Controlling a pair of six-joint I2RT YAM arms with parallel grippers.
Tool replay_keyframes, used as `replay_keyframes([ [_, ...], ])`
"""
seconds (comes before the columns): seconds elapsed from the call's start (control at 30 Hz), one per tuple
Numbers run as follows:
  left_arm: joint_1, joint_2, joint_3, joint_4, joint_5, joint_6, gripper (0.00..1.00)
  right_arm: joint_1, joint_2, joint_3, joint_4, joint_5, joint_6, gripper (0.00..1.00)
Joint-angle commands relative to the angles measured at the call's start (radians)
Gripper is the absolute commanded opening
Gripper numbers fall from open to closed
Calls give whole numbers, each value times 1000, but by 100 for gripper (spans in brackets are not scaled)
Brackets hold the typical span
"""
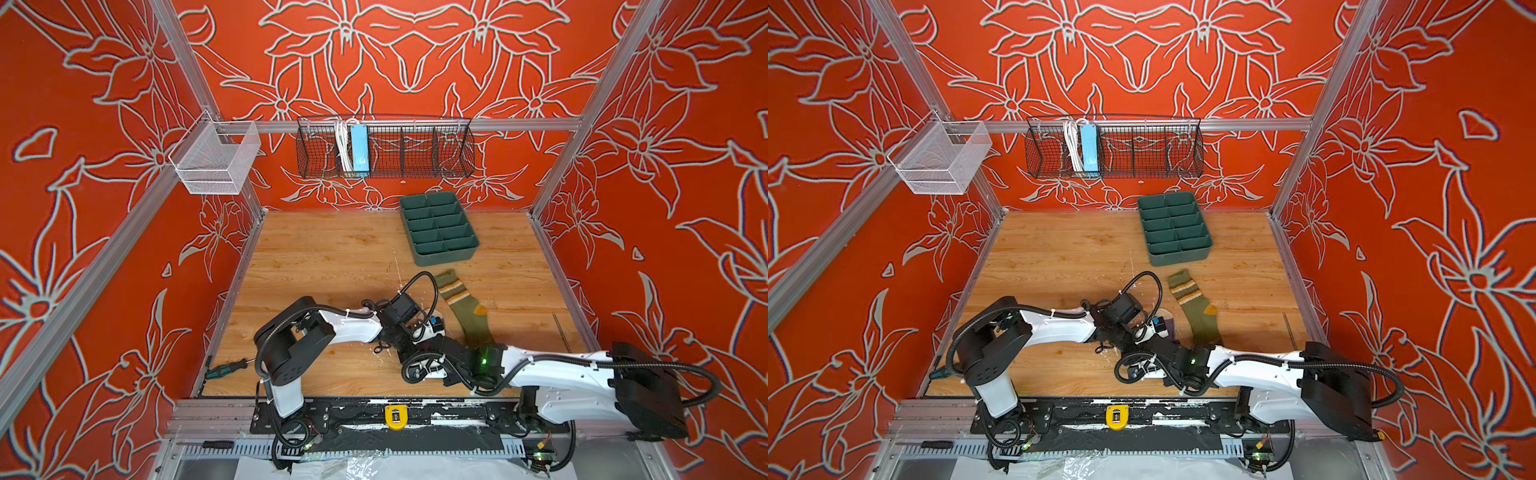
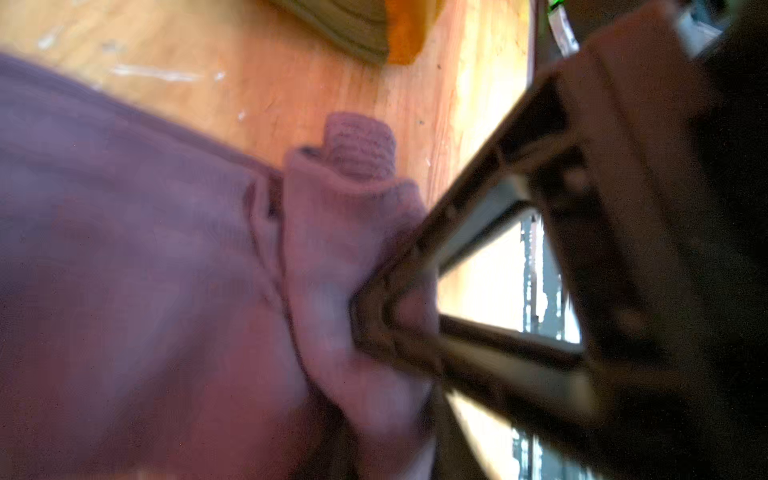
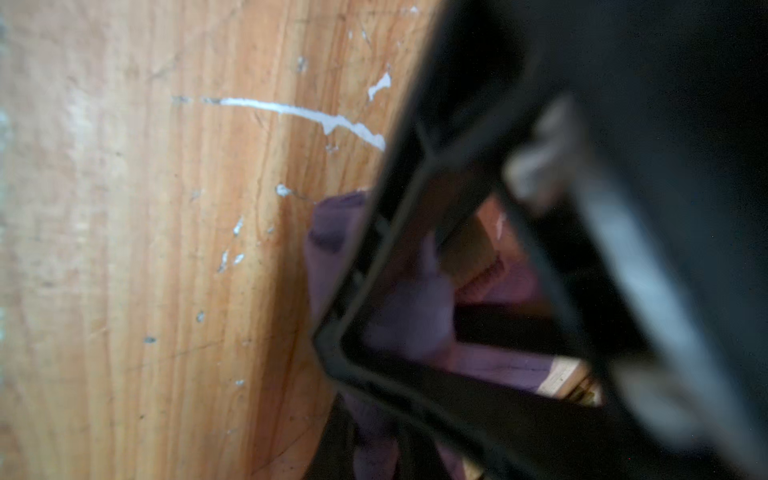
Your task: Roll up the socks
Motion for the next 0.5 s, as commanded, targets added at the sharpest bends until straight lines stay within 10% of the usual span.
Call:
replay_keyframes([
  [0.0,-12,-90,-66,-62,-74,13,52,-6,33,-15,-114,-73,52,0],
  [0.23,-12,-384,-156,-69,-215,42,73,-27,44,15,-145,-123,85,0],
  [0.47,-12,-913,-295,-49,-695,49,98,-69,72,102,-225,-272,144,0],
])
